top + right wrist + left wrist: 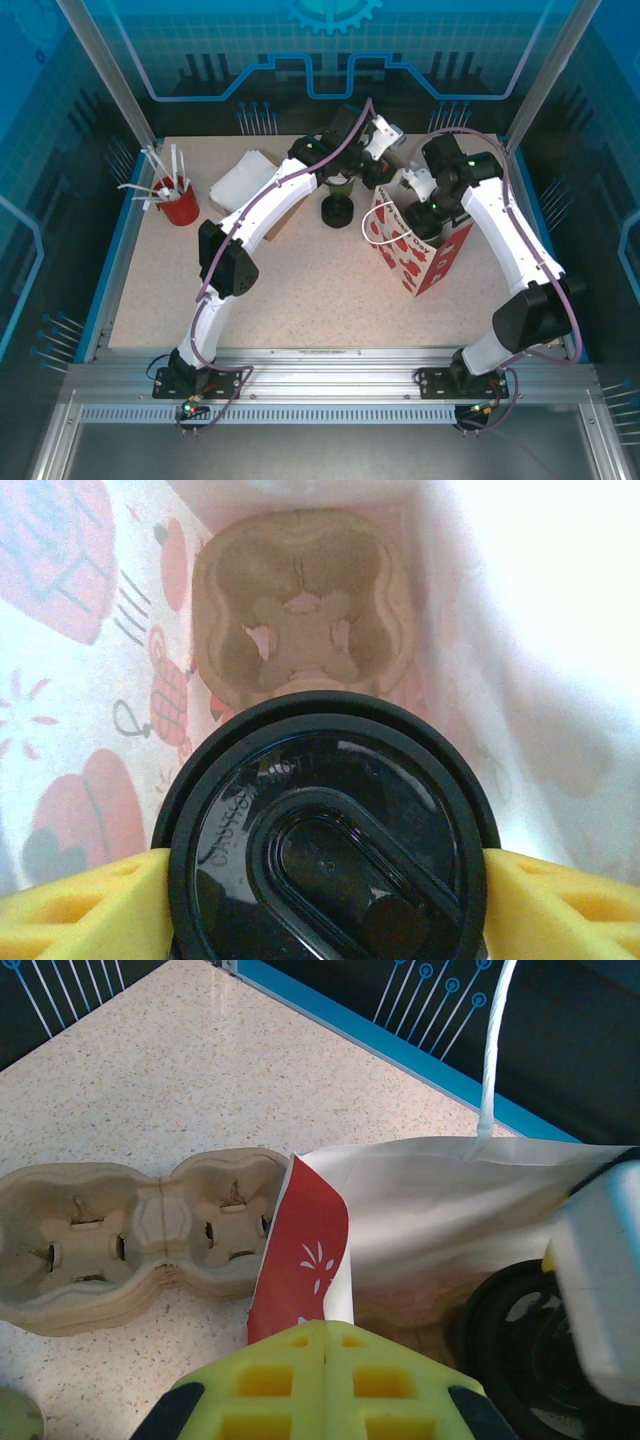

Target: Pack the takeout coffee

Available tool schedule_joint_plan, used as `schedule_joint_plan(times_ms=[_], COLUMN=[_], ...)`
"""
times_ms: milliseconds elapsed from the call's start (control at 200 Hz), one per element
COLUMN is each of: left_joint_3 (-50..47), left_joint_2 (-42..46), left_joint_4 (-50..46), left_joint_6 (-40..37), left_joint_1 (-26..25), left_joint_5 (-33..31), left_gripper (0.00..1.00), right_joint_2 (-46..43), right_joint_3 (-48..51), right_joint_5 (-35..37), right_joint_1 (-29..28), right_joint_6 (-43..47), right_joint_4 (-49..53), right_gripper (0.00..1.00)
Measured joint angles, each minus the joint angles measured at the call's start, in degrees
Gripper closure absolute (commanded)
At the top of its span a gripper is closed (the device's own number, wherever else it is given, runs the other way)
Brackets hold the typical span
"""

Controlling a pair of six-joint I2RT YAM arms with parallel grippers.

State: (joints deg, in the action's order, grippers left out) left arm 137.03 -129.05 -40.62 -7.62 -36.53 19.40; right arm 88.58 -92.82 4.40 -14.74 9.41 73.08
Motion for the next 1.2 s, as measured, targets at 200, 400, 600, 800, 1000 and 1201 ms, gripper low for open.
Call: schedule_joint_plan(times_ms=[200, 400, 600, 800, 1000, 1201], left_joint_3=[0.0, 0.0, 0.0, -0.1, -0.3, -0.4], left_joint_2=[0.0, 0.0, 0.0, 0.0, 0.1, 0.9], left_joint_4=[0.0, 0.0, 0.0, 0.0, 0.0, 0.2], left_joint_6=[0.1, 0.1, 0.2, 1.4, 2.8, 3.9], left_joint_1=[0.0, 0.0, 0.1, 0.0, 0.0, 0.0], left_joint_5=[0.0, 0.0, 0.0, 0.0, 0.0, 0.0], left_gripper=[1.0, 0.94, 0.83, 0.64, 0.44, 0.28], right_joint_2=[-3.6, -7.4, -10.5, -12.6, -14.7, -17.7], right_joint_3=[-2.3, -4.6, -6.5, -8.0, -8.6, -9.2], right_joint_5=[-1.8, -4.9, -7.6, -7.9, -7.9, -8.7], right_joint_1=[-0.3, -0.5, -0.7, -0.9, -1.1, -1.3], right_joint_6=[-0.3, -0.6, -1.2, -1.9, -2.5, -3.4], right_joint_4=[0.9, 1.0, 1.0, 1.0, 1.0, 0.7], right_gripper=[0.24, 0.24, 0.24, 0.23, 0.2, 0.19])
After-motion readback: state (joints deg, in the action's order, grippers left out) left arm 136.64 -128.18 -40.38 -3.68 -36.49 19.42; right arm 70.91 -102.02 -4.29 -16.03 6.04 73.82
